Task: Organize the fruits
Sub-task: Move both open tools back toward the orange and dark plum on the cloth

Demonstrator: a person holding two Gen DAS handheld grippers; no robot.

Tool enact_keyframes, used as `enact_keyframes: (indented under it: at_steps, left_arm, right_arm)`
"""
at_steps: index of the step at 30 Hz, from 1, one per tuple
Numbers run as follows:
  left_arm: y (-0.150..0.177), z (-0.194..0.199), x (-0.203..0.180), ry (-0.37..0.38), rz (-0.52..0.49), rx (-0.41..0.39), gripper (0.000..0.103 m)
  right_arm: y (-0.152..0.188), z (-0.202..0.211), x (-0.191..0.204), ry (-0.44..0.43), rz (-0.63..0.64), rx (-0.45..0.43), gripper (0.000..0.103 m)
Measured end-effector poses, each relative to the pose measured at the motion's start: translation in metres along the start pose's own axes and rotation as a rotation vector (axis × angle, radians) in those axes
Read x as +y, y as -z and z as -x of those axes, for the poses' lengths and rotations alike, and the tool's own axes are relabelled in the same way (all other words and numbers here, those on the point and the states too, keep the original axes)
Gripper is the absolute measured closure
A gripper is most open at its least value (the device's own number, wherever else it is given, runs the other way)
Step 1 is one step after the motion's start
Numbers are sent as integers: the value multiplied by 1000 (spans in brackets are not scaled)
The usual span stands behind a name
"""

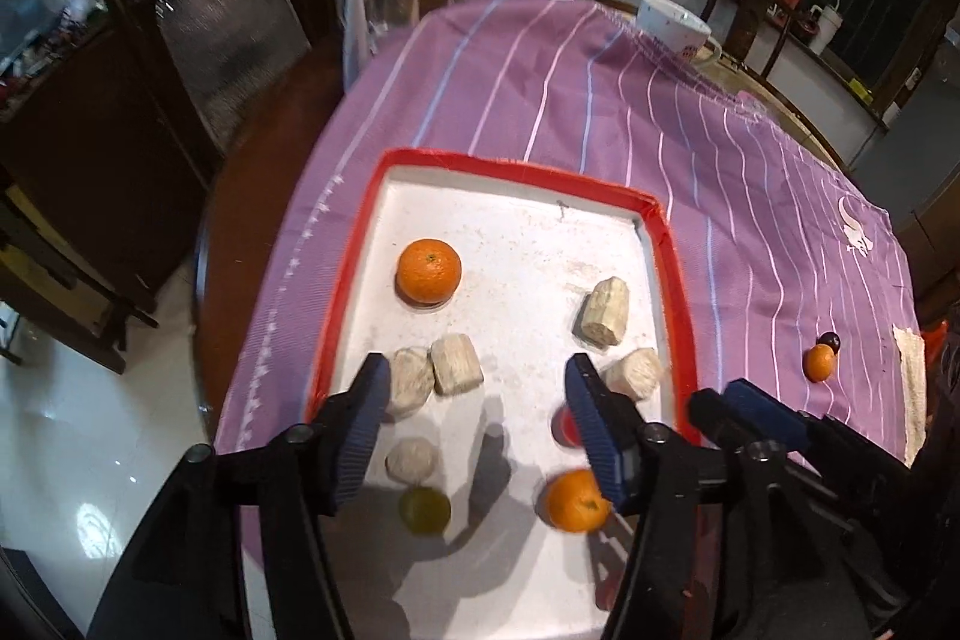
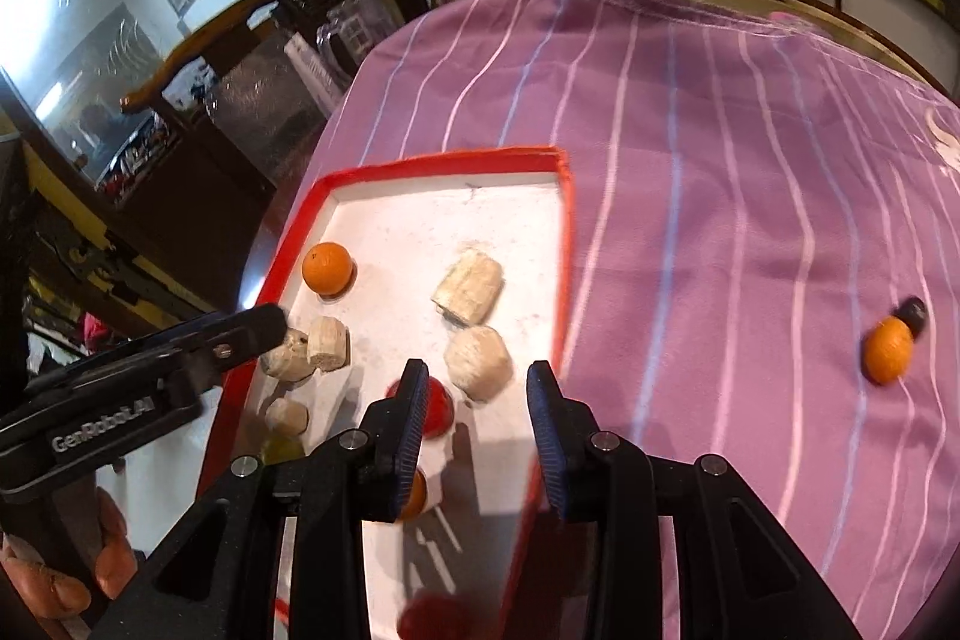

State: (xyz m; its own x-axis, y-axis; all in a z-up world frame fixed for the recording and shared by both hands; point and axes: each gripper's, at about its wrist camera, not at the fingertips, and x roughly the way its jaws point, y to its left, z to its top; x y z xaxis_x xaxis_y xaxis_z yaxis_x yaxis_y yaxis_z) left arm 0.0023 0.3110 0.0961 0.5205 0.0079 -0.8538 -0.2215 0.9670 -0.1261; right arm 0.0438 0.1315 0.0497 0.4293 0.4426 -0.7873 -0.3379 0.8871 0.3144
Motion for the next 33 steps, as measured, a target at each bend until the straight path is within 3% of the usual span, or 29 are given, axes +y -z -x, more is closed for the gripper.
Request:
enact_keyframes:
  at_steps: [9,21,33]
  left_arm:
    - [33,64,-53,-107,-40,-124,23]
    - [70,95,-146,-82,-162,-169,22]
    - [95,114,-199,-81,-202,-193,22]
  right_arm:
    - [32,57,-46,5,-89,-42,65]
    - [66,122,-105,62,-100,-94,65]
    - [85,160,-139,63,-73,-123,65]
